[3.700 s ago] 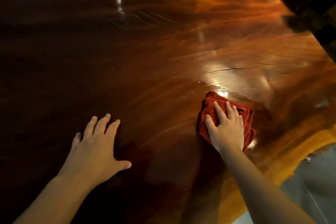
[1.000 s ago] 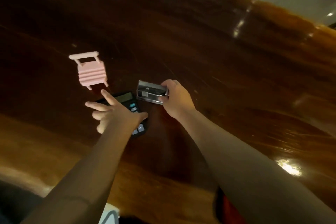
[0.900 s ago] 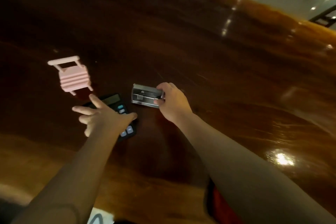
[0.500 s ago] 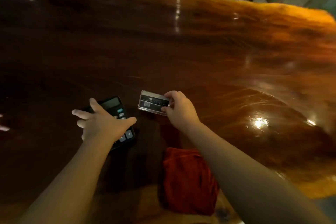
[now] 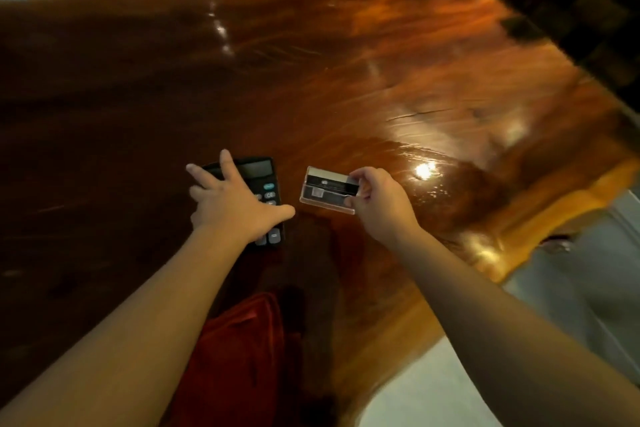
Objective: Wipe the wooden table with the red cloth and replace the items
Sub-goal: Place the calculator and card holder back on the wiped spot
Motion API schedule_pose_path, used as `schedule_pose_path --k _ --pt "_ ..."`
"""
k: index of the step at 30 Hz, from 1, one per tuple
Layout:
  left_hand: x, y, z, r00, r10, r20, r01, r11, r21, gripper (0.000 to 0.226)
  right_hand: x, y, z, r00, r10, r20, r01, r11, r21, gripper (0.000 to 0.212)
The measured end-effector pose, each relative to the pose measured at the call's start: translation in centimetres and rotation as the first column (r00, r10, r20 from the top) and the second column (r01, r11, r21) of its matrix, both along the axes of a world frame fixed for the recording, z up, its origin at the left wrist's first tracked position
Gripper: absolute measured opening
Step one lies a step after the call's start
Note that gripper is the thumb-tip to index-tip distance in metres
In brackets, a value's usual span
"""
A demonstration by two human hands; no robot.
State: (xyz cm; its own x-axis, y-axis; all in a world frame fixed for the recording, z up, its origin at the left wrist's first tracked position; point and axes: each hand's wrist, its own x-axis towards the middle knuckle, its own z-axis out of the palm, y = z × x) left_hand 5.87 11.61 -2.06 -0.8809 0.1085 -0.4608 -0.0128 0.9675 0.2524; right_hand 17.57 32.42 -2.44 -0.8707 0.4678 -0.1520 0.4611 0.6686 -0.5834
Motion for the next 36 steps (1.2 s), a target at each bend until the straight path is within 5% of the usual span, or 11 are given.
schedule_pose_path --k 9,17,27,36 --pt "0.6 15.2 -2.4 0.960 -0.278 -0.038 0.277 0.960 -0.037 0.152 4.2 12.2 -1.4 0.972 -0.236 0.015 0.235 0.970 0.065 0.039" --pt "1.5 24.3 -5.1 0.917 -0.392 -0.068 0.391 0.920 -0.029 0.153 7.0 19.7 -3.6 0.954 -0.293 0.063 0.283 0.949 0.138 0.044" --pt "3.9 27.6 -7.1 0.856 -0.458 -0.238 0.438 0.889 -0.136 0.152 9.1 21.8 -5.4 0.950 -0.298 0.093 0.287 0.951 0.118 0.047" --pt "3.4 24.6 -7.1 0.831 -0.457 -0.316 0.471 0.882 -0.036 0.137 9.6 20.7 -5.3 0.954 -0.299 0.021 0.294 0.947 0.130 0.070"
